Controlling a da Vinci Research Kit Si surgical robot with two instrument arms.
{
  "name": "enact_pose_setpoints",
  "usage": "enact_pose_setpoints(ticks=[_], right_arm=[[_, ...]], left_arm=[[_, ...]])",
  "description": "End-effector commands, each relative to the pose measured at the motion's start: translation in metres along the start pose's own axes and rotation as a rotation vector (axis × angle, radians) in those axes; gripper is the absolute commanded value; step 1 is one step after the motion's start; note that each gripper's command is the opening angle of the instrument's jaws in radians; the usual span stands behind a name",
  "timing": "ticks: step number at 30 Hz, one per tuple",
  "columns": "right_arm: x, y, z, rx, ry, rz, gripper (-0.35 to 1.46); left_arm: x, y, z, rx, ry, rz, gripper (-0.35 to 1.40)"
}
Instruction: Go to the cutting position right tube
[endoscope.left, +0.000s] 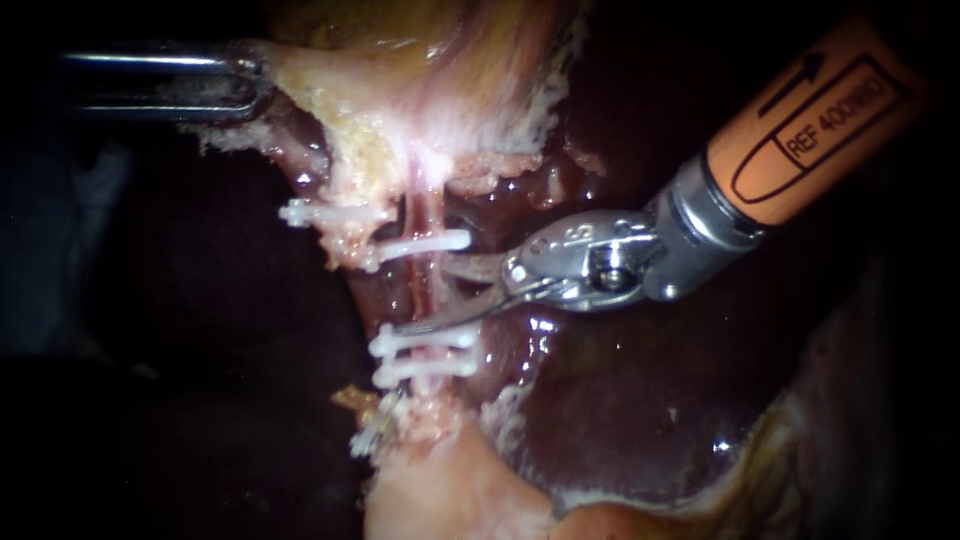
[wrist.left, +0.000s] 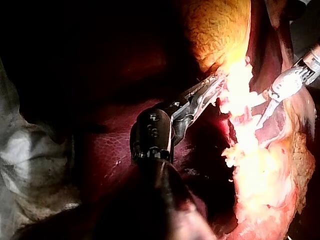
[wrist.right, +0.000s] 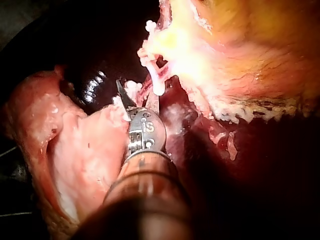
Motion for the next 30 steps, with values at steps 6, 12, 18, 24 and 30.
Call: enact_pose_setpoints(ticks=[6,12,18,24,30], right_arm=[[0.001,0.0005,0.0019,0.049,0.024,0.004,1.23],[0.0017,0.001,0.0047,0.035,0.032,0.019,1.23],[0.0017,0.001,0.0063,0.032,0.051,0.04,1.23],[0.0022,0.0002,0.0063,0.052,0.072,0.044,1.23],[0.0037,-0.0023,0.0058,0.122,0.105,0.044,1.19]], left_arm=[[0.0,0.0,0.0,0.0,0.0,0.0,-0.35],[0.0,0.0,0.0,0.0,0.0,0.0,-0.35],[0.0,0.0,0.0001,0.001,0.0,0.0,-0.35],[-0.0001,0.0,0.0002,0.002,0.001,0.0,-0.35],[-0.0001,0.0,0.0001,0.001,0.001,0.001,-0.35]])
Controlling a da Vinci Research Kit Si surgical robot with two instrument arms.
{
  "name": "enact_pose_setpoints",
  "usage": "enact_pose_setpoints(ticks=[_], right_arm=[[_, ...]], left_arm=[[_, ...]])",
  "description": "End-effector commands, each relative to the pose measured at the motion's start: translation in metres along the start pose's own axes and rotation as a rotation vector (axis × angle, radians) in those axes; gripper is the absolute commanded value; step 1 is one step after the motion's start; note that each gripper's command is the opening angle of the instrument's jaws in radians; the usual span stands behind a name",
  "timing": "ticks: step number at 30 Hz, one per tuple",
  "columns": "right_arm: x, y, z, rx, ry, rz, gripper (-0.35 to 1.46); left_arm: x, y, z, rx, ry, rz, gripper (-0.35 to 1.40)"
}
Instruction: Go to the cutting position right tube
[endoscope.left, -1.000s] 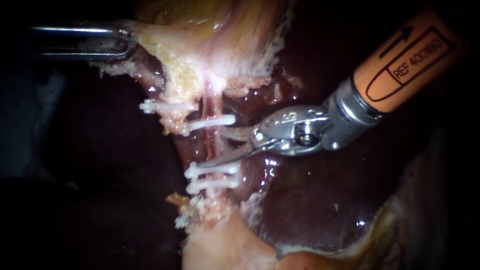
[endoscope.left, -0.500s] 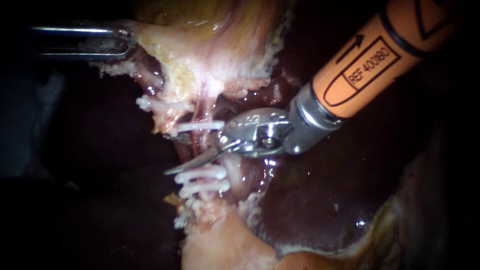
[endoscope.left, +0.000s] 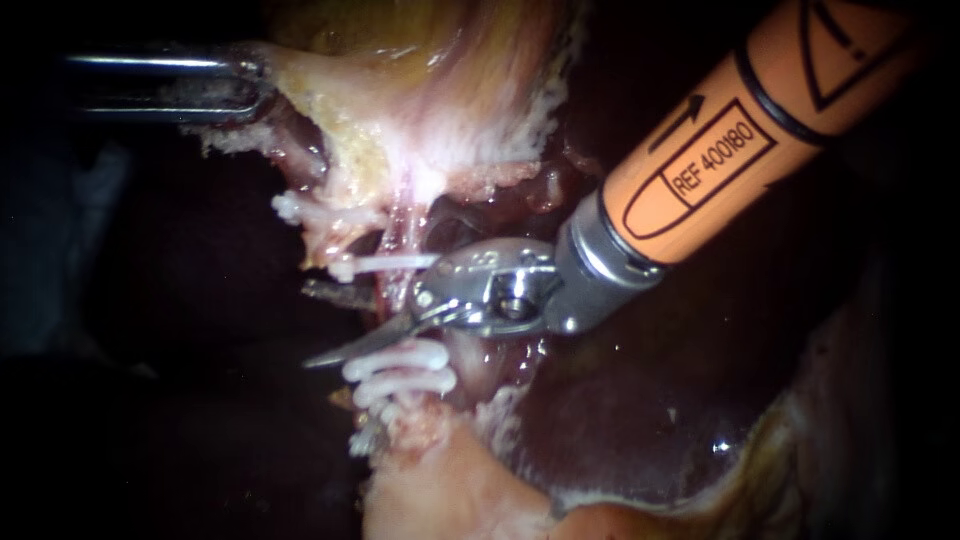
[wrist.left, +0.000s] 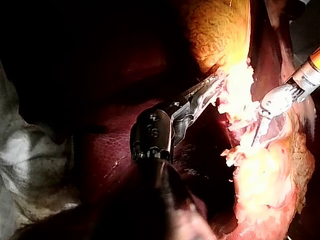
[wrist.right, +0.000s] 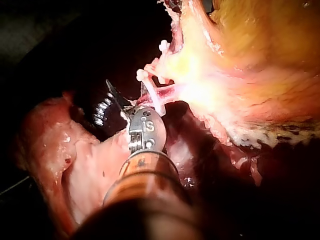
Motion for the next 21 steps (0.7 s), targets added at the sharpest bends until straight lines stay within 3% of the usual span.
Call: enact_pose_setpoints(ticks=[1,8,21], right_arm=[[0.0003,-0.0005,-0.0001,0.011,0.001,0.003,1.19],[0.0017,-0.0035,-0.0009,0.043,0.016,-0.001,1.19],[0.0022,-0.0037,-0.0016,0.045,0.026,0.002,1.19]], left_arm=[[0.0,0.0,-0.0001,0.0,0.0,0.0,-0.35],[0.0,0.0,-0.0001,-0.001,0.0,0.0,-0.35],[0.0,-0.0001,-0.0001,-0.001,0.0,0.0,-0.35]])
